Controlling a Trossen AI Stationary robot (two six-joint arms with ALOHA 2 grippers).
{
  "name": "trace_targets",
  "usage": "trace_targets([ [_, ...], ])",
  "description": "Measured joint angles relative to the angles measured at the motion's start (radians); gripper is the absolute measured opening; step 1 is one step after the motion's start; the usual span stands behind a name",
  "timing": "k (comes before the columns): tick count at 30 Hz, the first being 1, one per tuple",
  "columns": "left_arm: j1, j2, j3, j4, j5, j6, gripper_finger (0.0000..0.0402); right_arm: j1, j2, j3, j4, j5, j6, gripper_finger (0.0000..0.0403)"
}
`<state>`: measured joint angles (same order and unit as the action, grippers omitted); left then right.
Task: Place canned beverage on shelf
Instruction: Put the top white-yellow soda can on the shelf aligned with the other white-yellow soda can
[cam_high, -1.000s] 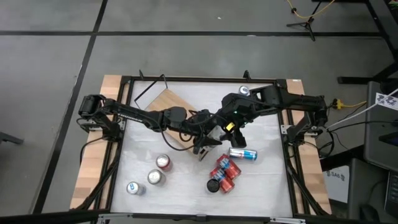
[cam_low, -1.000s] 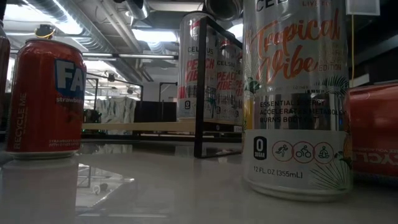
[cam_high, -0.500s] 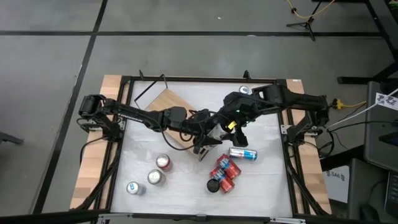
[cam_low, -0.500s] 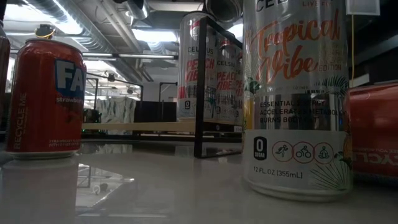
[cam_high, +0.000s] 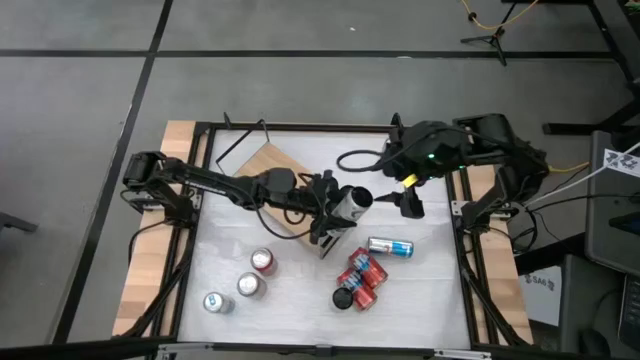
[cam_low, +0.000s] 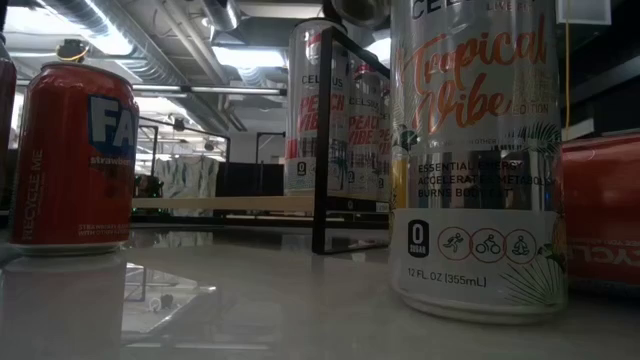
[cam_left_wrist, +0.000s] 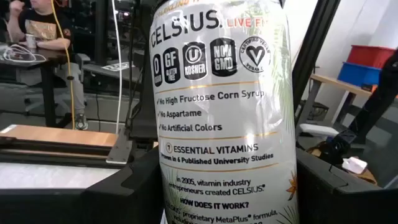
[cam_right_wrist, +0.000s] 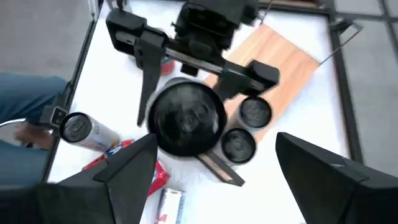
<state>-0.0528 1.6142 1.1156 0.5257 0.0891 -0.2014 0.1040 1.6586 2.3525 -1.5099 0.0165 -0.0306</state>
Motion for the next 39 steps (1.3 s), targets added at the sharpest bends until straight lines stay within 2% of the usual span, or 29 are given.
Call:
trace_targets([
  [5,0.009,-0.072,0.000,-0.027,-0.033,0.028,0.0238,0.000,-0.072,-0.047,0.001,0.055,0.004,0.0324],
  [12,0.009,-0.233,0.000,-0.191,-0.183,0.142,0.0238,0.000,-0.168,-0.183,0.055,0.074,0.006,0.0324],
  [17,-0.006,-0.371,0.000,-0.334,-0.297,0.203,0.0239,0.000,-0.274,-0.401,0.175,0.072,0.008,0.0324],
  [22,-0.047,-0.490,0.000,-0.505,-0.462,0.277,0.0239,0.000,-0.405,-0.670,0.350,0.072,0.053,0.0324],
  [25,-0.062,-0.536,-0.001,-0.611,-0.521,0.285,0.0239,0.000,-0.489,-0.820,0.456,0.086,0.087,0.0324],
  [27,-0.068,-0.549,-0.019,-0.622,-0.531,0.264,0.0239,0.000,-0.540,-0.909,0.521,0.093,0.118,0.0324],
  [32,-0.071,-0.547,-0.169,-0.519,-0.527,0.213,0.0239,0.000,-0.645,-1.067,0.676,0.141,0.176,0.0324],
  [39,-0.042,-0.525,-0.485,-0.076,-0.515,0.157,0.0240,0.000,-0.696,-1.133,0.762,0.186,0.185,0.0324],
])
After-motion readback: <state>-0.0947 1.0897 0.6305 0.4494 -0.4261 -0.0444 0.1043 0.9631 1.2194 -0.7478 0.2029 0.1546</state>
